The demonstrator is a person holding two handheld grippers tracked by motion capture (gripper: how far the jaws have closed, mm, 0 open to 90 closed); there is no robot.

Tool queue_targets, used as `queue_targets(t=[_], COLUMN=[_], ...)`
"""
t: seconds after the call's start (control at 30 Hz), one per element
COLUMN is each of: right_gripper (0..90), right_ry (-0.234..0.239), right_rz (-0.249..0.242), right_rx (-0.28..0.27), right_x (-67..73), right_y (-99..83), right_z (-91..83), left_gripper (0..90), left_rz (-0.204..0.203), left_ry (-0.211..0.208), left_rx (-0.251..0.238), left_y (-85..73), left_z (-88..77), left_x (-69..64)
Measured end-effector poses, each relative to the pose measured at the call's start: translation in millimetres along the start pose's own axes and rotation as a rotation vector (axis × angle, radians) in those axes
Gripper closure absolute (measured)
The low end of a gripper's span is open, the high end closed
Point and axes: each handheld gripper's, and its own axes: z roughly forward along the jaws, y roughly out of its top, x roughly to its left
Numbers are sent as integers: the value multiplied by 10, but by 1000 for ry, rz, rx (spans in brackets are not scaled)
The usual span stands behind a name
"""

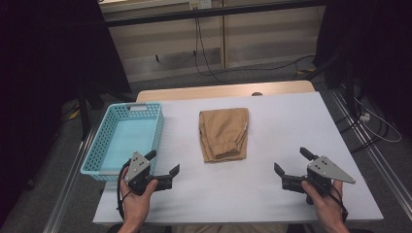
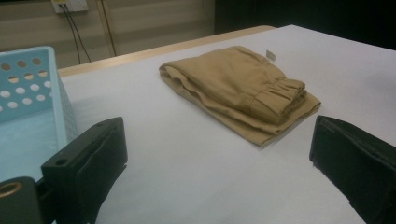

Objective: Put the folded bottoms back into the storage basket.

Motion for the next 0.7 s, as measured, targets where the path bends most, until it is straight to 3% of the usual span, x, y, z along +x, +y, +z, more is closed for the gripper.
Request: queue_targets(t=[0.3,0.7], right_gripper=[6,3], right_ry=[-2,6], right_rz=[-19,-17], right_rx=[-2,7], right_x=[12,23], right_y=[13,3], right_z=[-4,-7], left_gripper=[52,52], left_rz=[6,-3], left_ry=[-60,-78], left_rx=[23,37], left_y=[52,174], left_z=[166,380], left_x=[-64,-30])
